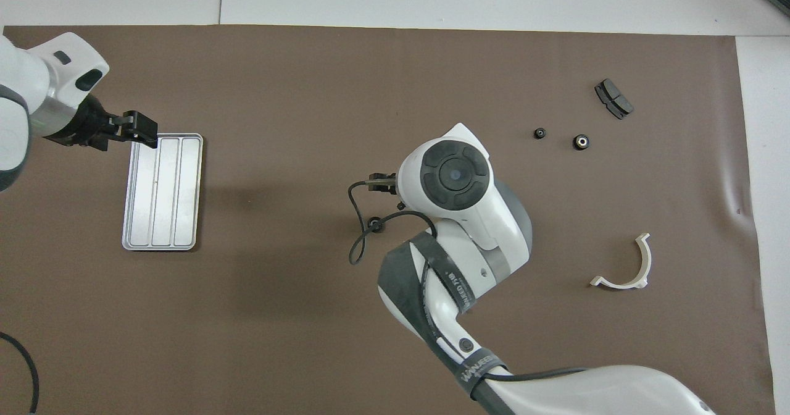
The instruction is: Place bearing gear from tray to pile
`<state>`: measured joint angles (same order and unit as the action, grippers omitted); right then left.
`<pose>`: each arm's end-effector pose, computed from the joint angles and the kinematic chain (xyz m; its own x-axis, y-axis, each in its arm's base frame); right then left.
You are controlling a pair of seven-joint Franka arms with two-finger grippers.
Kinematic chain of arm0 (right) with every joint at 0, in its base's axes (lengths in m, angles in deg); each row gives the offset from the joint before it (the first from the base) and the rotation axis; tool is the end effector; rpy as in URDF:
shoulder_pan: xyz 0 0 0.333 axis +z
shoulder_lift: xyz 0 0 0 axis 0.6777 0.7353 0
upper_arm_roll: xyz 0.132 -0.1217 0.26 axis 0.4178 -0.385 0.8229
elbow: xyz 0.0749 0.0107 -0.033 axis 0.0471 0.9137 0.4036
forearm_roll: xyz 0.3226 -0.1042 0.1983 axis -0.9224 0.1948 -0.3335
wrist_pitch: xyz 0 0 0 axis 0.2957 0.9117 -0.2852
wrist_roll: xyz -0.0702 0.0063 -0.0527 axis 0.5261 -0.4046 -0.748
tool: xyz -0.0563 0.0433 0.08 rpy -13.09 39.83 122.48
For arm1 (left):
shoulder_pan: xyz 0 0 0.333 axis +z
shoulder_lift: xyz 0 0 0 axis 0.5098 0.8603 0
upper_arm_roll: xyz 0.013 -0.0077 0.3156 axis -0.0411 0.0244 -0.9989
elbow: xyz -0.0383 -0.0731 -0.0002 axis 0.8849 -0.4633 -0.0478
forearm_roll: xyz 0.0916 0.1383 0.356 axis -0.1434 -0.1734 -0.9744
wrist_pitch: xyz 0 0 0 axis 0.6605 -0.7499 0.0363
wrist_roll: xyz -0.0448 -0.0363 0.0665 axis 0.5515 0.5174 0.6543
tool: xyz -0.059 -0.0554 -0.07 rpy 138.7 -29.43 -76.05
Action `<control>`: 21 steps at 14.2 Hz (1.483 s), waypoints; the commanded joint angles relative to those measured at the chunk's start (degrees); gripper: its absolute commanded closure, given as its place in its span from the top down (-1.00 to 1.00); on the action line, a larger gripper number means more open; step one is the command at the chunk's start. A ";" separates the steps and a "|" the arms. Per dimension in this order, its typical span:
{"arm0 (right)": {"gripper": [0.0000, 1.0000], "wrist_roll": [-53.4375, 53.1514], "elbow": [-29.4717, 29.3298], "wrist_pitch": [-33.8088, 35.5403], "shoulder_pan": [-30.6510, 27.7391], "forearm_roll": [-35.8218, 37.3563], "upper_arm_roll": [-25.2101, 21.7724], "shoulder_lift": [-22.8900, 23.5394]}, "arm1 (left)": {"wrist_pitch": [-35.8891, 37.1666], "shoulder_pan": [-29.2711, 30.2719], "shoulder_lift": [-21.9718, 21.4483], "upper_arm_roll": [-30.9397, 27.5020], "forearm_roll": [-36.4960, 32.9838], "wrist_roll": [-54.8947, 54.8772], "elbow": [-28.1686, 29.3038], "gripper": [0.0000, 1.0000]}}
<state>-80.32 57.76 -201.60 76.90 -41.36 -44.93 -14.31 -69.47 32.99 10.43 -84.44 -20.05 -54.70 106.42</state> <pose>0.5467 0.3754 0.3834 0.9875 -0.0785 0.1364 -0.0673 -0.9941 -0.0847 0.6300 -0.0021 0.4820 0.9991 -0.0389 -0.0158 -0.0383 -0.9986 0.0357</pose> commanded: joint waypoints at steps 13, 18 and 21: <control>1.00 -11.04 1.75 -5.41 6.11 7.02 -0.25 8.34 | 17.50 1.44 -16.60 1.23 -1.31 -3.32 0.91 1.00; 0.82 -11.04 1.75 -5.50 6.11 7.02 -0.25 8.34 | 7.21 1.35 -19.68 1.32 -1.31 -3.23 9.10 1.00; 0.61 -11.04 1.75 -5.50 6.11 6.93 -0.25 8.34 | 7.12 1.44 -19.77 1.23 -1.31 -3.24 9.10 1.00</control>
<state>-90.95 58.89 -206.66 83.01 -35.08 -45.23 -5.63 -60.79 34.72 -7.02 -82.99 -20.42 -57.47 113.25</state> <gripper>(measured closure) 0.123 0.000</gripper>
